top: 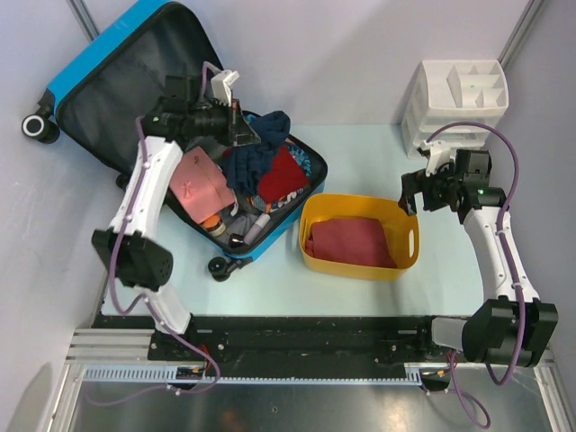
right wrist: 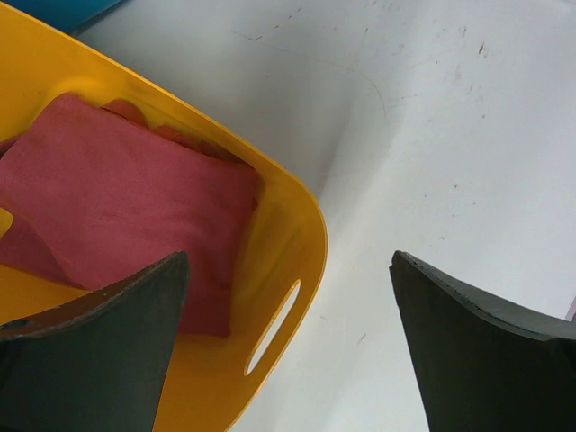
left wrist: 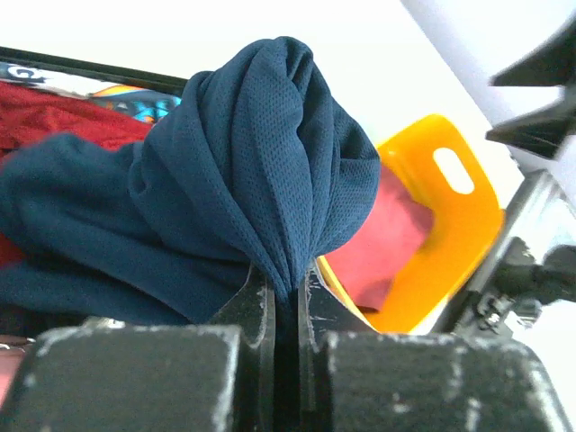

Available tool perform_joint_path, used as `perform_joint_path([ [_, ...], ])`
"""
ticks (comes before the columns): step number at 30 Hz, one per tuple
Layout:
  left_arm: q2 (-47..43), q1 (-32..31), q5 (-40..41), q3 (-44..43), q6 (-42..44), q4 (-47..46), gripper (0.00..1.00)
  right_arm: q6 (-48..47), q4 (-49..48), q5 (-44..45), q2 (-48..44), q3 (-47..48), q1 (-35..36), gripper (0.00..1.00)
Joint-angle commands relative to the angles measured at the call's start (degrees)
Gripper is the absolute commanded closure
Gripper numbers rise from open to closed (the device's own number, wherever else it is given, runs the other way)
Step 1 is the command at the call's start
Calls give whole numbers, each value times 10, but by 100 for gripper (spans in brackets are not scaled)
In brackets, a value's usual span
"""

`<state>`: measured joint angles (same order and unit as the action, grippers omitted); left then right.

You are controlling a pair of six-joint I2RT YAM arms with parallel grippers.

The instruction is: Open, take out, and arrange the luggage

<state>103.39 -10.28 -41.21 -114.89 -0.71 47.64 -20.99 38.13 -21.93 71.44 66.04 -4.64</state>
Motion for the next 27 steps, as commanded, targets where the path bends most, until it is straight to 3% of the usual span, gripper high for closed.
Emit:
perform_joint_path([
  [1, -121, -8, -62, 44, -111, -16, 100, 7, 11, 5, -24, 25, -4, 1],
  [7, -198, -32, -30, 120, -156, -18, 100, 14, 26, 13, -42, 25, -6, 1],
  [12, -235, -125, 54, 177, -190, -34, 100, 38, 57, 39, -60, 25, -12, 1],
  [14, -239, -182, 138, 184, -204, -40, 100, 43, 82, 49, -74, 25, -19, 0],
  [19, -217, -279, 273, 167, -227, -59, 100, 46, 142, 44, -82, 25, -33, 0],
  [23, -172, -344, 322, 170, -226, -92, 100, 60, 197, 25, -47, 25, -80, 0],
  [26, -131, -373, 351, 165, -223, -133, 100, 61, 236, -41, 14, 25, -135, 2],
  [27, -119, -379, 354, 162, -222, -141, 100, 52, 247, -80, 36, 31, -142, 7],
])
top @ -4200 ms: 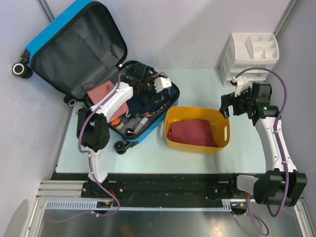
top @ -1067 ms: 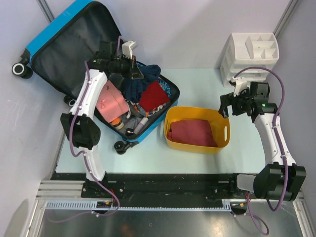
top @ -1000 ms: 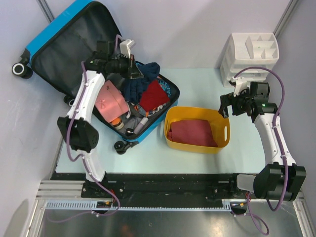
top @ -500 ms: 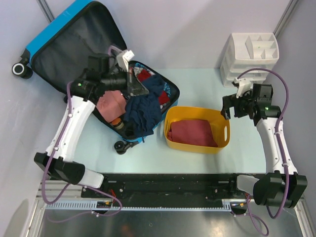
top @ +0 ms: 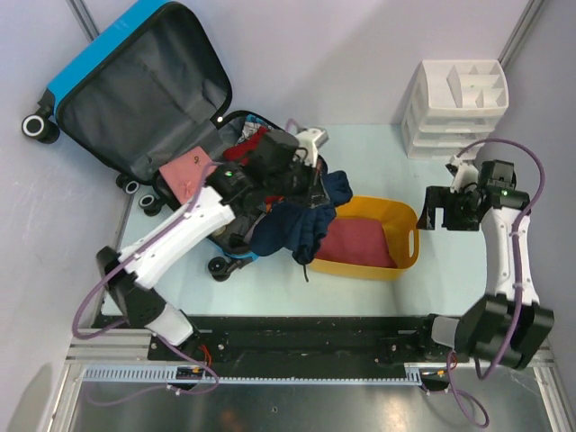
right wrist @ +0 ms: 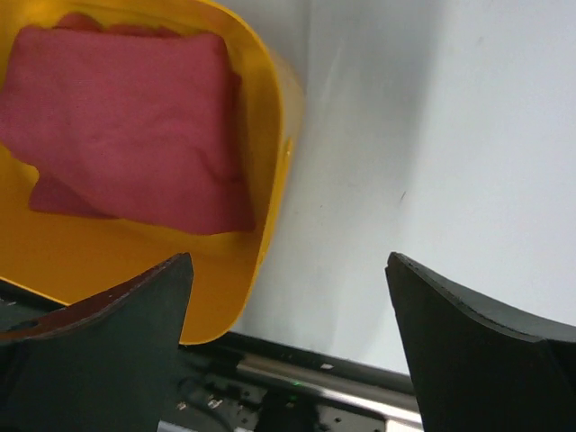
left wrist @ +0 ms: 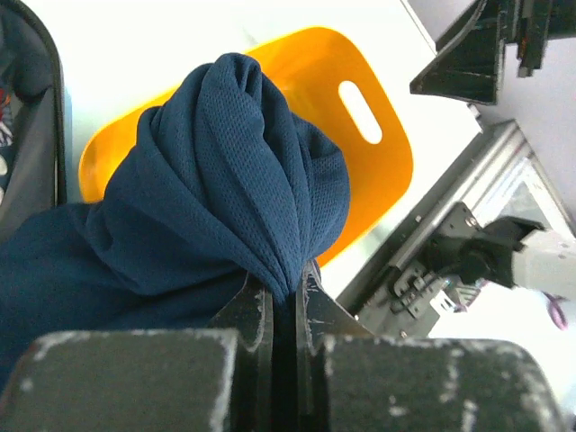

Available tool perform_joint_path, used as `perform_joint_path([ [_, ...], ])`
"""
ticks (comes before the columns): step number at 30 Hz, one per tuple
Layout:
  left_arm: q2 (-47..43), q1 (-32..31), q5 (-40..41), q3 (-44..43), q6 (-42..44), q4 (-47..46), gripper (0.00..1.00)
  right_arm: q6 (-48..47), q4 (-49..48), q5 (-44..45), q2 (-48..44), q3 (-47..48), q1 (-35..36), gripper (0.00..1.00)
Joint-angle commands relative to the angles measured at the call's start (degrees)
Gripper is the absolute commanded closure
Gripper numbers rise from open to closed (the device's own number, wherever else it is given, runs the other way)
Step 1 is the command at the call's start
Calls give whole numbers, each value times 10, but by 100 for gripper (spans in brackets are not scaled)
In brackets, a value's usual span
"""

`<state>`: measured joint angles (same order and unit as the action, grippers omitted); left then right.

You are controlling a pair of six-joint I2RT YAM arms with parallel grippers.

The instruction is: Open, take out, and arrange the luggage

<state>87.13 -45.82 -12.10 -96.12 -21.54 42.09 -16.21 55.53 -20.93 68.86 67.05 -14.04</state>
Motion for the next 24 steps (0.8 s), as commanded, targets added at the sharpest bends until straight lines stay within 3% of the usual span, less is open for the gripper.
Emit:
perform_joint_path([
  [1, 53, -30, 61, -34, -10, -92, 100, 4, 75, -101, 69, 22, -52, 9],
  [10, 164, -88, 56, -86, 1, -160, 100, -29, 90, -170, 153, 22, -42, 18],
  [13, 185, -99, 41, -92, 0, -173, 100, -27, 88, -163, 194, 20, -40, 31],
  [15, 198, -108, 32, -94, 0, -182, 100, -21, 84, -162, 210, 18, -42, 46],
  [18, 221, -117, 25, -100, -12, -212, 100, -23, 84, -183, 231, 18, -43, 77],
  [19, 228, -120, 26, -101, -17, -220, 100, -22, 83, -197, 232, 18, -43, 91],
  [21, 245, -129, 33, -114, -36, -235, 100, -14, 80, -206, 231, 18, -43, 99],
  [24, 282, -139, 58, -134, -65, -249, 100, -8, 78, -206, 222, 18, -44, 100],
])
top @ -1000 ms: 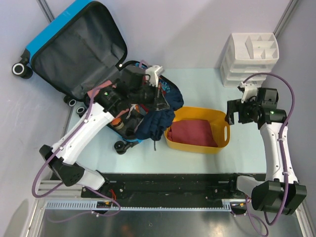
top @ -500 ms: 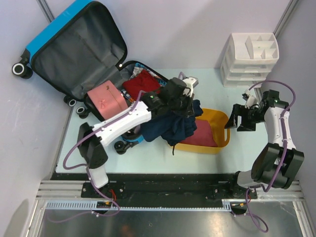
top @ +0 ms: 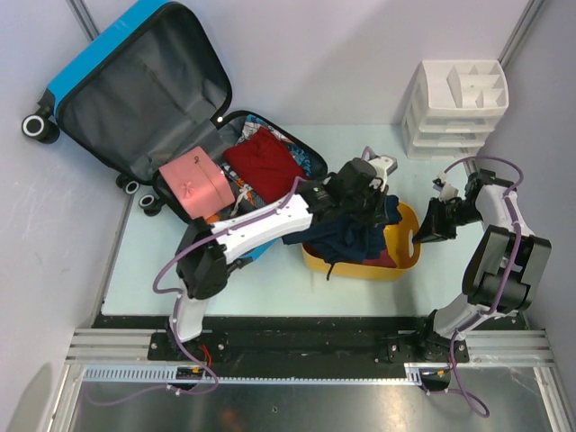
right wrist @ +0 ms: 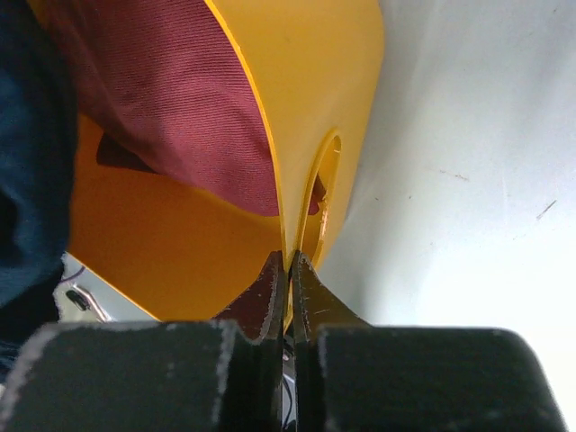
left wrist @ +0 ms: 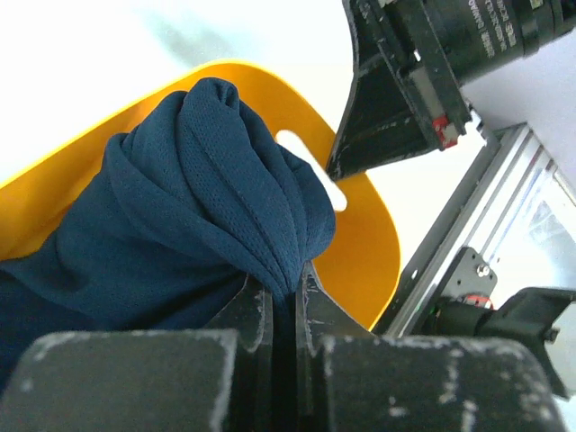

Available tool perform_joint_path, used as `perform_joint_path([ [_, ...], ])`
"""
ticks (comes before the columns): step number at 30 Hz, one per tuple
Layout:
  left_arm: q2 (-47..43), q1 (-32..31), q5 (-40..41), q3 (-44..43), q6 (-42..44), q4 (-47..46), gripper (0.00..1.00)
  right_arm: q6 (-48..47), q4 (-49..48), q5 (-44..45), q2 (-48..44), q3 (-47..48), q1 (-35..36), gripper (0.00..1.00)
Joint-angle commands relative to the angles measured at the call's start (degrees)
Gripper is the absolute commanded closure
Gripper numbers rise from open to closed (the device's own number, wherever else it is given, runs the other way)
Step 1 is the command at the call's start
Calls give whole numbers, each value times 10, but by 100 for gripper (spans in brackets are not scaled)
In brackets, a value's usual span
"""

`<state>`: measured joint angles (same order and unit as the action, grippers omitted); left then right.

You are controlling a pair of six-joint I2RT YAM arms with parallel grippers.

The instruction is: Open, take out, and arrange the luggage

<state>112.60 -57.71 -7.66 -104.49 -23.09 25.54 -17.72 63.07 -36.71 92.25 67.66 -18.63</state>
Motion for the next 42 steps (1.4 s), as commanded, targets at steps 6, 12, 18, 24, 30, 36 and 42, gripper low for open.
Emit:
perform_joint_path([
  [6, 106, -28, 32, -76, -64, -130, 100, 14, 0, -49, -17, 12, 1, 100],
  [12, 131, -35, 10, -66, -21, -162, 100, 22, -2, -51, -10, 12, -1, 100],
  [18, 71, -27, -18, 8, 25, -162, 23, 45, -13, -58, -12, 12, -5, 100],
  [24, -48, 57, -215, 46, 60, -160, 0, 42, -20, -50, -19, 12, -5, 98],
  [30, -142, 215, -265, 86, 163, -90, 1, 29, -30, -30, -46, 12, -7, 64],
  [36, -123, 318, -130, 81, 361, 27, 11, 10, -35, 2, -80, 12, -8, 34],
  [42, -59, 308, -37, 100, 634, 67, 25, -2, -33, 30, -88, 12, -7, 13],
])
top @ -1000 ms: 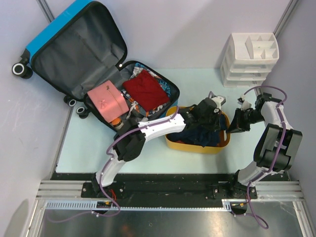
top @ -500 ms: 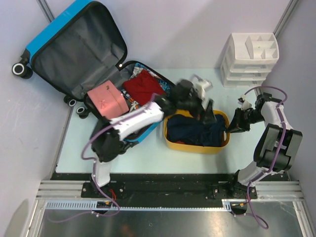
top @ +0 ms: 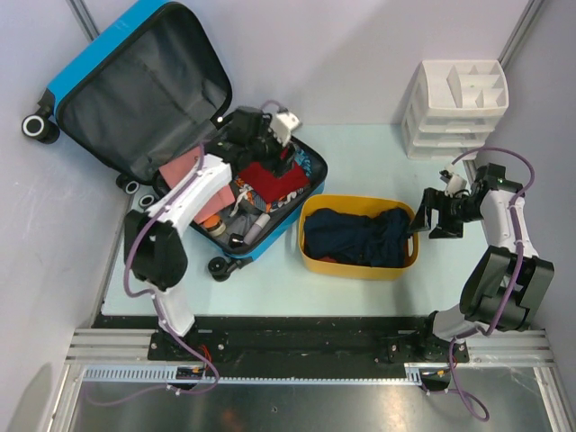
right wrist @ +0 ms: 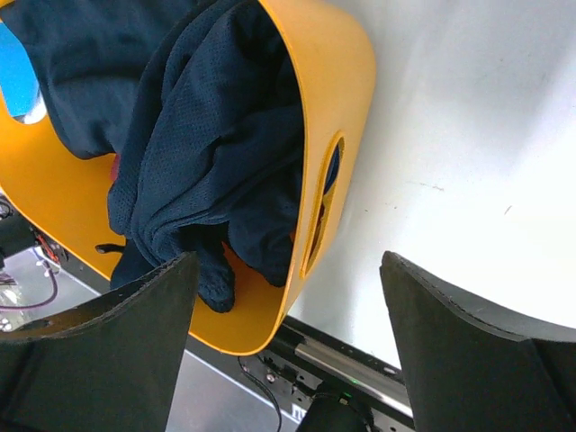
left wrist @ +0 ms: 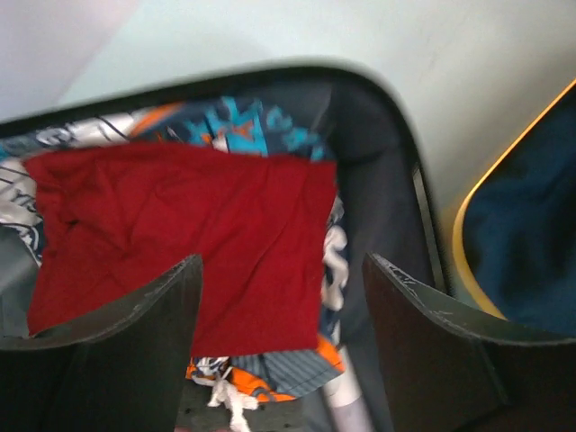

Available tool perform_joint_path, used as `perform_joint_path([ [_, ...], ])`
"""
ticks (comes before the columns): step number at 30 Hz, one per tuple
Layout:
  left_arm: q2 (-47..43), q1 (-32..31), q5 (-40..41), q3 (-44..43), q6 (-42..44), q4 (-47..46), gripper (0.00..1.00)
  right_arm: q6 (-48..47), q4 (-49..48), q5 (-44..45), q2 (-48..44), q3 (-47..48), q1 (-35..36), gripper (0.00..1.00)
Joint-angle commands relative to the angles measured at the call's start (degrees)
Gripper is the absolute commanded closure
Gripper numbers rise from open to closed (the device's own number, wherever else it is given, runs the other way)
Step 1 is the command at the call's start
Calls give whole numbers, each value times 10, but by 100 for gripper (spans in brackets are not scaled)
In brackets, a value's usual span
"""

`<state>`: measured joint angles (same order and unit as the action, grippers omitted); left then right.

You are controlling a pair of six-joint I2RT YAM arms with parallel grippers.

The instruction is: Open, take out, and arrange the luggage

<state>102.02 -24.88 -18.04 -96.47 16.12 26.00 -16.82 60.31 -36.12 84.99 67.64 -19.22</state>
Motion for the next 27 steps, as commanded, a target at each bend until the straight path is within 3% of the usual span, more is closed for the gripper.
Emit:
perform_joint_path([
  [1, 59, -21, 76, 15, 263, 63, 26, -11, -5, 25, -16, 13, -2, 13],
  [6, 131, -23, 108, -50, 289, 63, 29, -3, 0, 24, -17, 12, -1, 14],
  [13, 180, -34, 81, -61, 319, 63, 32, 14, -8, 32, -15, 12, 0, 15],
  [23, 209, -40, 71, -60, 324, 63, 21, 19, -9, 45, -4, 12, 0, 15],
  [27, 215, -33, 68, -69, 312, 63, 43, 20, -11, 46, -1, 12, 0, 15],
])
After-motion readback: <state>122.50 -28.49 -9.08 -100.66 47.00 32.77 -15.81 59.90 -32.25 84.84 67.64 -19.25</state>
